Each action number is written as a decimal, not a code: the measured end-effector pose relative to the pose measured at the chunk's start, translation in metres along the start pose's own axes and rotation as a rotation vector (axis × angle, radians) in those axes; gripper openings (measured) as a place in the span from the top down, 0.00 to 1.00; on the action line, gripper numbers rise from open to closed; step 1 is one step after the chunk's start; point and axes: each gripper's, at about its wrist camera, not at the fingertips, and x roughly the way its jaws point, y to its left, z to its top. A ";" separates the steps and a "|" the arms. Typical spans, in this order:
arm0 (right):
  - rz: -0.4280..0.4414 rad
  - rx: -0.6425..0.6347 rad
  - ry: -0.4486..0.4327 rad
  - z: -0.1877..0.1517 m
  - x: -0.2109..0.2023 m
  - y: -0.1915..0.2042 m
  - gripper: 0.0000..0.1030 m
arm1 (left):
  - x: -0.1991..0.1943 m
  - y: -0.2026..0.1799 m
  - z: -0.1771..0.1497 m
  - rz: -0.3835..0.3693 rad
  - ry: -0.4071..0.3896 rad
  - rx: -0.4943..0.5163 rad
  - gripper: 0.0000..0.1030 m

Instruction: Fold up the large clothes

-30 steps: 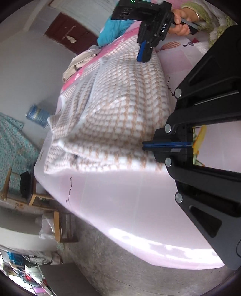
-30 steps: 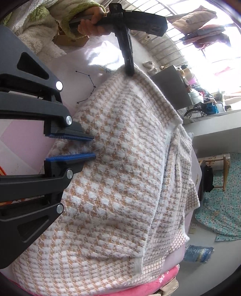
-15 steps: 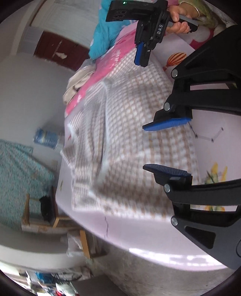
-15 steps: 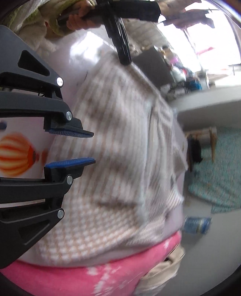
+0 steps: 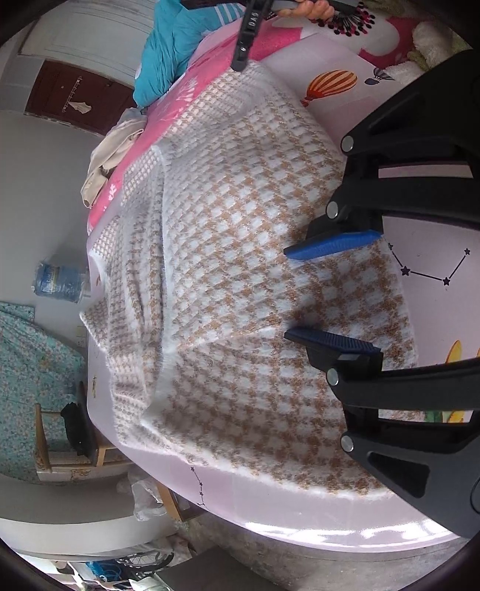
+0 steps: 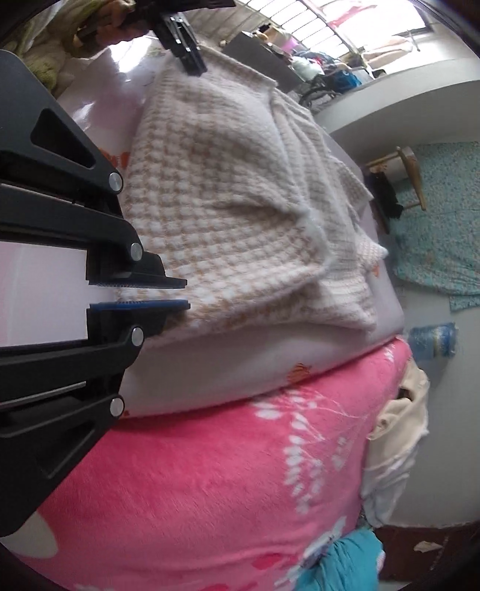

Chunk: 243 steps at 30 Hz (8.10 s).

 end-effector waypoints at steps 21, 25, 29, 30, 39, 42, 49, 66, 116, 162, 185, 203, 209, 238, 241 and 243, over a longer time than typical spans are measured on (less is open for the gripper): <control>0.002 -0.063 0.045 0.054 0.048 0.063 0.56 | 0.018 0.033 0.049 0.082 0.021 -0.121 0.62; 0.138 -0.157 0.015 0.061 0.046 0.102 0.56 | 0.013 0.012 0.055 0.010 -0.004 -0.091 0.56; 0.177 -0.209 0.050 0.059 0.070 0.126 0.56 | 0.035 -0.014 0.053 0.050 0.047 -0.012 0.56; 0.175 -0.207 0.071 0.057 0.080 0.127 0.56 | 0.041 -0.016 0.052 0.063 0.059 -0.009 0.56; 0.198 -0.189 0.066 0.068 0.077 0.132 0.55 | 0.046 -0.015 0.052 0.059 0.064 -0.027 0.54; 0.185 -0.203 0.078 0.069 0.087 0.137 0.54 | 0.046 -0.015 0.051 0.059 0.064 -0.031 0.54; 0.183 -0.173 0.103 0.068 0.091 0.134 0.51 | 0.033 -0.006 0.054 0.070 0.037 -0.051 0.54; 0.164 -0.219 0.123 0.059 0.096 0.152 0.38 | 0.033 0.020 0.047 0.157 0.062 -0.119 0.52; 0.158 -0.215 0.151 0.064 0.088 0.143 0.32 | 0.042 0.011 0.057 0.211 0.164 -0.157 0.25; 0.158 0.014 0.252 0.356 0.274 0.079 0.31 | 0.231 0.045 0.347 0.029 0.113 -0.065 0.30; 0.237 -0.248 0.156 0.291 0.168 0.096 0.86 | 0.114 0.021 0.300 -0.167 0.059 0.046 0.89; 0.470 -0.156 0.372 0.237 0.196 0.117 0.72 | 0.073 0.028 0.201 -0.132 0.125 0.147 0.79; 0.421 -0.275 0.354 0.216 0.188 0.127 0.72 | 0.052 0.056 0.204 -0.156 0.095 0.084 0.79; 0.270 -0.534 0.243 0.216 0.193 0.135 0.71 | 0.159 0.005 0.211 -0.115 0.276 0.216 0.90; 0.281 -0.545 0.242 0.206 0.178 0.108 0.72 | 0.143 0.014 0.201 -0.107 0.251 0.211 0.88; 0.281 -0.528 0.263 0.204 0.170 0.090 0.71 | 0.136 0.026 0.198 -0.109 0.260 0.186 0.88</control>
